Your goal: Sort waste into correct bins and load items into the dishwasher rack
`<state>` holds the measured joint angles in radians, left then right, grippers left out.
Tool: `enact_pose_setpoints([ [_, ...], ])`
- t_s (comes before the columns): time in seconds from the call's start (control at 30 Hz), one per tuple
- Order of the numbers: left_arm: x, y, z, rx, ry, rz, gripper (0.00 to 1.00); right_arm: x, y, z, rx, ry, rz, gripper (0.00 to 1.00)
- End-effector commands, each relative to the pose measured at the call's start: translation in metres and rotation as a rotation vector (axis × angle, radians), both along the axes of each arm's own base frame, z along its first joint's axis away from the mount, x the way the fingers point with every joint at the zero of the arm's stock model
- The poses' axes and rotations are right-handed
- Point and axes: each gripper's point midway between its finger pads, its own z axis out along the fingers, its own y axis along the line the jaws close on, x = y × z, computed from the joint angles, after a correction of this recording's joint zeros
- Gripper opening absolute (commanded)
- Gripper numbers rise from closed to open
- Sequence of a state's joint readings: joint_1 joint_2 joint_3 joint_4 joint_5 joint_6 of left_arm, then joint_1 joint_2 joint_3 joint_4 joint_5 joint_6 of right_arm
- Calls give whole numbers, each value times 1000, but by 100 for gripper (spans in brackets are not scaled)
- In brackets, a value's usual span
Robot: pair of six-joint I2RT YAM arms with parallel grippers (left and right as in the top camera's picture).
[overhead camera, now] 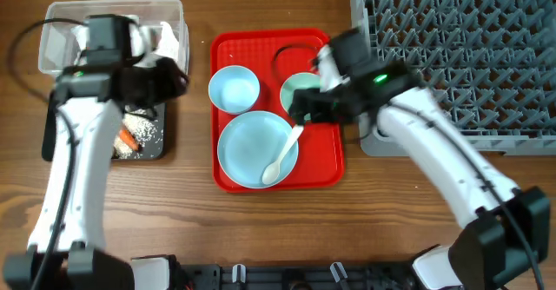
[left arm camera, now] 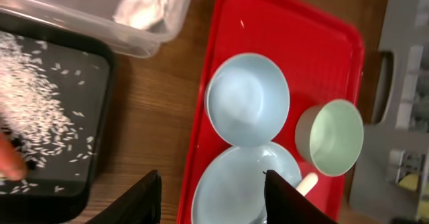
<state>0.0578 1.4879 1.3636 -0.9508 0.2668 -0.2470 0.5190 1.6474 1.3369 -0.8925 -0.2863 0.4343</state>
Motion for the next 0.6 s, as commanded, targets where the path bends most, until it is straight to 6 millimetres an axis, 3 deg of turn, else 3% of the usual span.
enact_pose_setpoints([
  [0.0,-1,6,5,-12,-4,37,48,-16,18,-31,-90,76,-113,91],
  [0.13,0,6,3,-12,3,37,49,-36,44,-69,-127,160,-39,91],
  [0.27,-5,6,1,-13,24,37,49,-52,47,-107,-188,279,-21,92],
  [0.43,-10,6,-2,-10,50,38,50,-46,45,-121,-203,322,-34,90],
  [0.57,-11,6,-3,-11,55,38,49,-46,47,-121,-200,321,-21,90],
])
